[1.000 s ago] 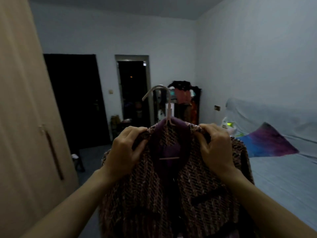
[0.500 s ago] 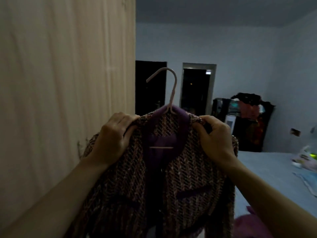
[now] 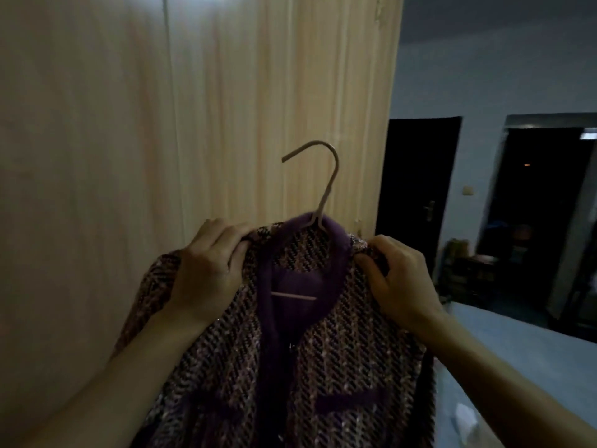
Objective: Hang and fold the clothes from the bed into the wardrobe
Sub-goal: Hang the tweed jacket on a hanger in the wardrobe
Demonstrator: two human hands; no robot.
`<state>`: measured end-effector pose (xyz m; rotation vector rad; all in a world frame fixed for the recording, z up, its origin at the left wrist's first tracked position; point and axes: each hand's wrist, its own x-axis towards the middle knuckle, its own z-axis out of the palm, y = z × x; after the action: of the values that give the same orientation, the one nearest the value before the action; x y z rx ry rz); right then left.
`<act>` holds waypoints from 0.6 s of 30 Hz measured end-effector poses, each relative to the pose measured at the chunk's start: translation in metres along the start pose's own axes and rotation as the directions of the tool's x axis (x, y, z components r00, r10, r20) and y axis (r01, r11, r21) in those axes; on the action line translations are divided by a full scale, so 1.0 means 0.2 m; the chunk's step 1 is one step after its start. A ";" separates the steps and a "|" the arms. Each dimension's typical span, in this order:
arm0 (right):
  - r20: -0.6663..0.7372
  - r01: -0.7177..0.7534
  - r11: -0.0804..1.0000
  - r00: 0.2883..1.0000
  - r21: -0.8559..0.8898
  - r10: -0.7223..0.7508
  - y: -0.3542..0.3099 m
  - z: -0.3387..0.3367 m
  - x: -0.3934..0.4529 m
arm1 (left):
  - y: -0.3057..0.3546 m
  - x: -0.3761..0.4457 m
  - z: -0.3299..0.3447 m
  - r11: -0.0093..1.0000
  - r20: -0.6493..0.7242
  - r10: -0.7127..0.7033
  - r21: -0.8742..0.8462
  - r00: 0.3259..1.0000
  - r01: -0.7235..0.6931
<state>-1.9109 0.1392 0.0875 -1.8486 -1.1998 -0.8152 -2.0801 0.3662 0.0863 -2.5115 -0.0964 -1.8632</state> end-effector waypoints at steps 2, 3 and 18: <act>0.008 0.039 0.996 0.999 0.086 -0.040 0.01 0.05 0.02 | 0.03 0.00 -0.06 0.997 0.003 -0.011 0.074 1.000 0.011; 0.011 0.055 0.991 0.998 0.123 -0.057 0.01 0.07 0.03 | 0.04 0.00 -0.09 0.994 0.002 -0.015 0.108 1.000 0.015; 0.118 0.214 0.831 0.941 0.513 -0.316 -0.42 0.54 -0.06 | 0.09 -0.48 -0.76 0.857 0.010 -0.279 0.454 0.960 0.244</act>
<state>-1.9827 0.2489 0.0468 -1.3747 -1.6471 -0.4087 -2.2515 0.3365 0.0382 -2.3220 -0.8119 -1.5784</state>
